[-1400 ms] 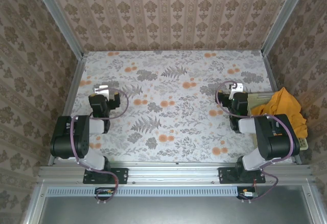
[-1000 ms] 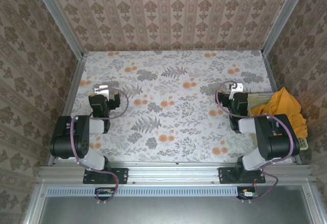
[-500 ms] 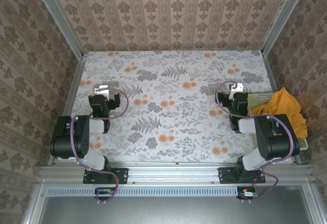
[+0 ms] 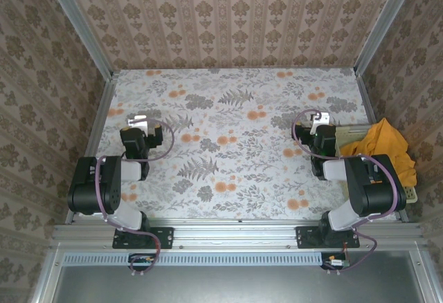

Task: Fold the inside-out t-shirt

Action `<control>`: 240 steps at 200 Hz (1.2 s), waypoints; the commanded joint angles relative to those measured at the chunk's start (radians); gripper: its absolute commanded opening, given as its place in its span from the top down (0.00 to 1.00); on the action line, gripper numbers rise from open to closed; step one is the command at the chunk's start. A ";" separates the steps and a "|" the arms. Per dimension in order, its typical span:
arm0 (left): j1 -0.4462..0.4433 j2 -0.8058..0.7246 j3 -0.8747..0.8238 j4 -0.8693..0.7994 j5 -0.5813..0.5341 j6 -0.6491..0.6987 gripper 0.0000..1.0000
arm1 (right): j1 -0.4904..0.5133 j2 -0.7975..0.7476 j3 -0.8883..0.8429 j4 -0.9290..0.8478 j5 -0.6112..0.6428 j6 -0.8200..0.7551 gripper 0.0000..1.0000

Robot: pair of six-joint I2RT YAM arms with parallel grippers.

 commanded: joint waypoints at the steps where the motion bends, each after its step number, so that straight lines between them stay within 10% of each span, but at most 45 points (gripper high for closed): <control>1: -0.002 -0.058 -0.030 0.024 -0.007 0.008 0.00 | 0.004 -0.003 0.002 0.016 0.004 -0.002 0.00; 107: -0.066 -0.690 0.136 -0.722 0.007 -0.166 0.00 | 0.068 -0.557 0.207 -0.630 -0.142 0.015 0.00; 146: -0.062 -0.787 0.303 -1.151 -0.105 -0.569 0.00 | 0.058 -0.747 0.282 -0.885 -0.072 0.307 0.00; 174: -0.002 -0.820 0.357 -1.262 0.182 -0.564 0.00 | 0.043 -0.825 0.315 -0.997 -0.066 0.347 0.00; 240: 0.082 -0.760 0.390 -1.342 0.376 -0.605 0.00 | -0.113 -0.649 0.536 -1.529 0.345 0.469 0.00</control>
